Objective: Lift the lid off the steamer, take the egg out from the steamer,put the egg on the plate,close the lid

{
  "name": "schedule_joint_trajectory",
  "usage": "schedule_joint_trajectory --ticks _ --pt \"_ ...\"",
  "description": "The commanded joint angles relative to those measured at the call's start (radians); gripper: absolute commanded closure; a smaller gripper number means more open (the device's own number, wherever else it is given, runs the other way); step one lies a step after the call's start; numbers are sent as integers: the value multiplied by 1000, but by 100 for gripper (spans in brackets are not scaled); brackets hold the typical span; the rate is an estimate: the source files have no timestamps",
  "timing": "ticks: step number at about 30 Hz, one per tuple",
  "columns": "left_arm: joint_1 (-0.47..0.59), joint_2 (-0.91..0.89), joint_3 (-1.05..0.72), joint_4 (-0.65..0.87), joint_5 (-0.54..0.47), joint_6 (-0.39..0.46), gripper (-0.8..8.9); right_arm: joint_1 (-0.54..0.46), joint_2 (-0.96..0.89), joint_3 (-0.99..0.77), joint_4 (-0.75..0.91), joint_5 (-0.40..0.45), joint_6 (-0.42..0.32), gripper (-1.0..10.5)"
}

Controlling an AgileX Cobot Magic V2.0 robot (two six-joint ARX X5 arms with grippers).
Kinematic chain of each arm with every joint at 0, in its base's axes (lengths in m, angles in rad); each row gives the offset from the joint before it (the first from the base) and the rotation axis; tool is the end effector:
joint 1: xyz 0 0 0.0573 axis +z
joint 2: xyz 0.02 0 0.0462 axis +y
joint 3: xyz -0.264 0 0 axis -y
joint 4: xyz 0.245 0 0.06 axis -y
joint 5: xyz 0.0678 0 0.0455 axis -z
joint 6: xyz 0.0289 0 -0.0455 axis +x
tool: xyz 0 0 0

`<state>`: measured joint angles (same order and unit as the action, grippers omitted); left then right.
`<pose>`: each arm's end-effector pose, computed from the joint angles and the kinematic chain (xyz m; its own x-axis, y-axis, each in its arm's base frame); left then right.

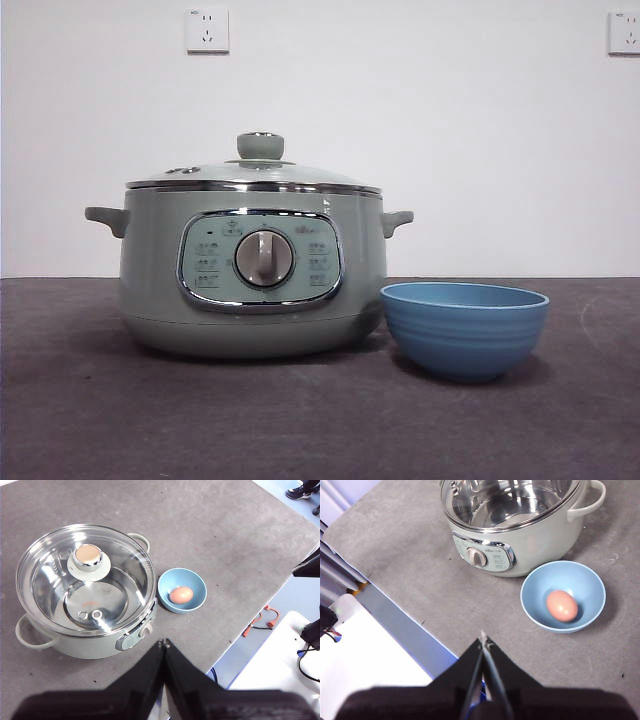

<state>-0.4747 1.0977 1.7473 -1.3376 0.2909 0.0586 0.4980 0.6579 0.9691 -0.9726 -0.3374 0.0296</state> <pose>0.1139 -0.0678 0.4738 0.5271 -0.5934 -0.6083 0.6669 0.7325 -0.1366 0.0842 0.0566 0.3387 0.4961 0.6465 -0.5796 -0.6640 0.7126 0.2266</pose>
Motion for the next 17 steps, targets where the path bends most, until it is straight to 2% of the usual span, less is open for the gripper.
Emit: schedule_joint_trajectory --ticks 1,9,14,17 --pt "-3 -1 0 -54 0 -3 817 2 -2 -2 3 3 -5 946" --pt "2 -1 0 -1 -6 19 817 2 -2 -1 3 3 -5 946" --pt "90 -23 0 258 -19 172 817 2 -2 -2 3 3 -5 946" --pt "164 -49 -11 417 24 208 817 2 -2 -2 3 3 -5 946"
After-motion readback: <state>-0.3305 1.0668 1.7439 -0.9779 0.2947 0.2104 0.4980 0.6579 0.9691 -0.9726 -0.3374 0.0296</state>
